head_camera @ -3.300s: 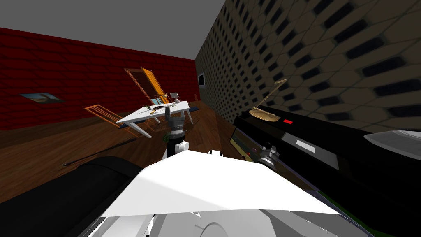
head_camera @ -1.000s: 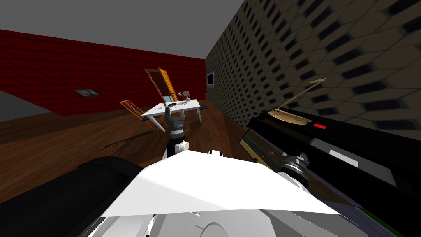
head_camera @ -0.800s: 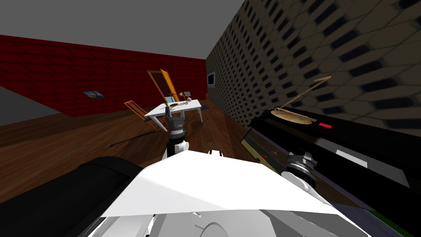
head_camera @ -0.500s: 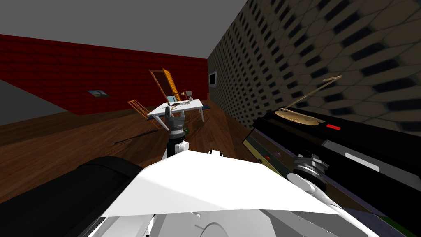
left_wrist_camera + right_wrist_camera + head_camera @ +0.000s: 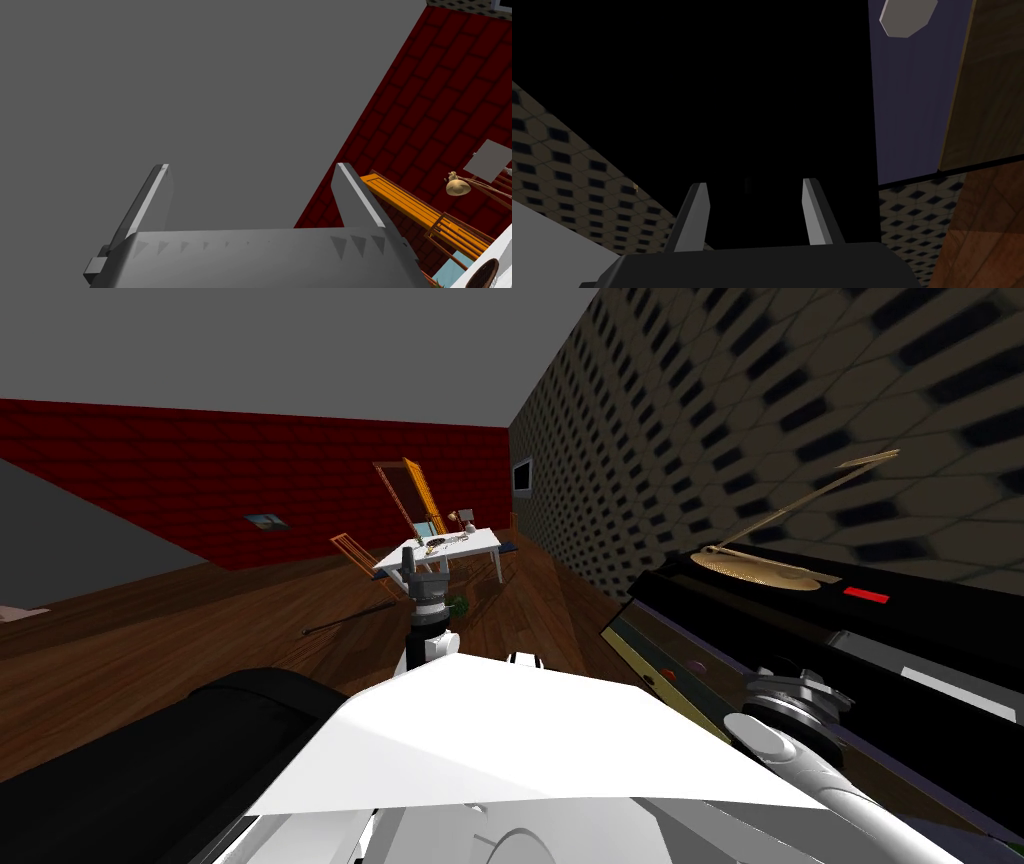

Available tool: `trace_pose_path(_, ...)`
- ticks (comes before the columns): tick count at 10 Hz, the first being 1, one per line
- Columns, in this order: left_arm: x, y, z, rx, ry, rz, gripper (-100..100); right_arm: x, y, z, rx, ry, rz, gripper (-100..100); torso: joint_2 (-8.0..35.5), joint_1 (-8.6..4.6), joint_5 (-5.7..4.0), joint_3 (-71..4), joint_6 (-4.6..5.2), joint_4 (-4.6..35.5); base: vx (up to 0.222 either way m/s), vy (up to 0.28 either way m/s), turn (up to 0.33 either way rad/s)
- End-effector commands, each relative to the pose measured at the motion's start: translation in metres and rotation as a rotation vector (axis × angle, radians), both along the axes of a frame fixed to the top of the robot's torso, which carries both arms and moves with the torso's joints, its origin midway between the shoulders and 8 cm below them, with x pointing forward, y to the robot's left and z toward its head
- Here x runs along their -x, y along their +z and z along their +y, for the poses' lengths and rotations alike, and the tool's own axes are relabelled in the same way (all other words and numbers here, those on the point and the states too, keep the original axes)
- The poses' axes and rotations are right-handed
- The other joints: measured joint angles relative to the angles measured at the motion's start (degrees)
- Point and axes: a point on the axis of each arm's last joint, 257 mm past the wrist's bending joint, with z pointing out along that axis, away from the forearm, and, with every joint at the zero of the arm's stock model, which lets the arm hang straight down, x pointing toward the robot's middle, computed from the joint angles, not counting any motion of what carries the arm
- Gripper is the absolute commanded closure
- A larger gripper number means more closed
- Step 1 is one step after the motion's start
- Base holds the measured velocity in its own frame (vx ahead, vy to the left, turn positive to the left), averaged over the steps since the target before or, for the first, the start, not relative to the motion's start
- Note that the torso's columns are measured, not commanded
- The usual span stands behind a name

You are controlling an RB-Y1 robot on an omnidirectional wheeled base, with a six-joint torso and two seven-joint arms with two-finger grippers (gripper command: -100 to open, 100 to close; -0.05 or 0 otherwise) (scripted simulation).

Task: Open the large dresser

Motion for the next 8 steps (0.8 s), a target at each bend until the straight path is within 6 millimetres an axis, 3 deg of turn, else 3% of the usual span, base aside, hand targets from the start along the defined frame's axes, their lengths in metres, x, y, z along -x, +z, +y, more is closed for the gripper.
trace_pose_path(1, 0.0, 0.0, 0.0, 0.0, 0.0, 0.0, 0, 0.0136, 0.0053, -0.0166, -0.003, -0.03, -0.016, 100, 0.06, -0.1, 0.08, -0.01, 0.29, 0.01, 0.012, -0.006, 0.024)
trace_pose_path(3, 0.0, 0.0, 0.0, 0.0, 0.0, 0.0, 0, 0.012, 0.0007, -0.0122, -0.01, -0.024, -0.008, 100, 0.29, -0.12, -0.05, 0.14, 0.54, -0.03, -0.014, 0.033, -0.021)
trace_pose_path(8, 0.0, 0.0, 0.0, 0.0, 0.0, 0.0, 0, 0.0104, 0.0008, -0.0104, -0.009, -0.016, -0.008, 100, 0.38, -0.03, -0.05, 0.21, 0.66, -0.02, -0.064, 0.155, -0.027)
